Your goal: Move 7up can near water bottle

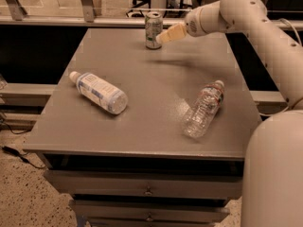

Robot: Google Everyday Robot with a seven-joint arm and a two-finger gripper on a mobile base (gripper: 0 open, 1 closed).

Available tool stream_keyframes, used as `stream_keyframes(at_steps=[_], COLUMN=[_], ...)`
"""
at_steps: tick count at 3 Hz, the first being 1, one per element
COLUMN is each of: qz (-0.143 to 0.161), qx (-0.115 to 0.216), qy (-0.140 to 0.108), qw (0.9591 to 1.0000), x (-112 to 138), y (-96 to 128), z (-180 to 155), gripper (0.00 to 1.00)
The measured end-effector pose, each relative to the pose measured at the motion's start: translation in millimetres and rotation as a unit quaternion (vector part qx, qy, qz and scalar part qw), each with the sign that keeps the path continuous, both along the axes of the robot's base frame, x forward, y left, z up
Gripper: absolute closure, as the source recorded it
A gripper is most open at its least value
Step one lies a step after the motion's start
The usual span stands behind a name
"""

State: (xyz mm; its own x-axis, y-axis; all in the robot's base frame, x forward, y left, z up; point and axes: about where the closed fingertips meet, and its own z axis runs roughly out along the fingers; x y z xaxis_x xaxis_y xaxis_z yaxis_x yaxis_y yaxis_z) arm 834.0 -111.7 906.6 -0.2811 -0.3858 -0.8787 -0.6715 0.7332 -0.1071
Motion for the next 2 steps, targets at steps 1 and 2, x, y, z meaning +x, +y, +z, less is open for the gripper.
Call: stream_keyframes(at_steps=[1, 2], qz=[0.002, 0.006], qx=[0.017, 0.028], qy=[-0.024, -0.03], qw=[0.9996, 0.9991], x=[27.1, 38.4], y=[17.5, 28.4], z=[-0.8, -3.5], gripper=[0.0, 0.0])
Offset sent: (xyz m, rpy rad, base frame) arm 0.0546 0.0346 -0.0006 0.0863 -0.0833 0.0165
